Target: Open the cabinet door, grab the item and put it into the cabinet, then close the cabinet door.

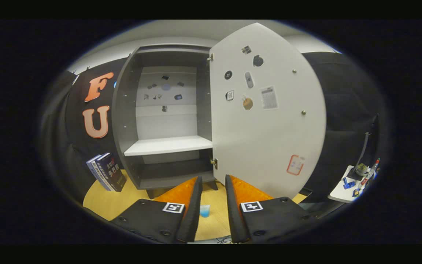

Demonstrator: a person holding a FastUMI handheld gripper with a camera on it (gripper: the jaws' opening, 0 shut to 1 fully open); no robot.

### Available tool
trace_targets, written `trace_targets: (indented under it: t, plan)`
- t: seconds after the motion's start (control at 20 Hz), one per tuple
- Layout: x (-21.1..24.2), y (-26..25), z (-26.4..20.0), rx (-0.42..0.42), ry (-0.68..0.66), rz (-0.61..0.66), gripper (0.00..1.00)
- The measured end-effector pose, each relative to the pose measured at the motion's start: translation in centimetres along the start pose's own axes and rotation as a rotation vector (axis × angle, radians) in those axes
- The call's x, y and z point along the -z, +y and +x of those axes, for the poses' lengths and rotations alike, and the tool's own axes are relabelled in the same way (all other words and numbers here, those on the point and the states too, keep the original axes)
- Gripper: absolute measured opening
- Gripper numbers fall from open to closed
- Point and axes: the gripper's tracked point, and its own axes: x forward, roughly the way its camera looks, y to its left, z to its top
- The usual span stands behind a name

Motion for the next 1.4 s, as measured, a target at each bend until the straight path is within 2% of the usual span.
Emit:
trace_targets:
  t: [0.45,0.5,0.55,0.7,0.85,0.9,1.15,1.25,1.4]
  plan:
    - [11.1,0.4,7.5,-0.016,0.203,-0.071,0.56]
    - [12.1,0.4,8.2,-0.022,0.222,-0.072,0.58]
    - [12.8,0.5,8.6,-0.027,0.239,-0.075,0.7]
    - [14.8,1.0,10.1,-0.051,0.278,-0.077,0.7]
    - [16.5,1.2,11.4,-0.061,0.317,-0.091,0.85]
    - [17.0,1.3,11.9,-0.066,0.327,-0.092,0.86]
    - [19.1,1.5,13.5,-0.078,0.383,-0.096,0.86]
    - [19.9,1.8,13.9,-0.087,0.41,-0.089,0.81]
    - [20.0,1.8,14.5,-0.087,0.42,-0.079,0.69]
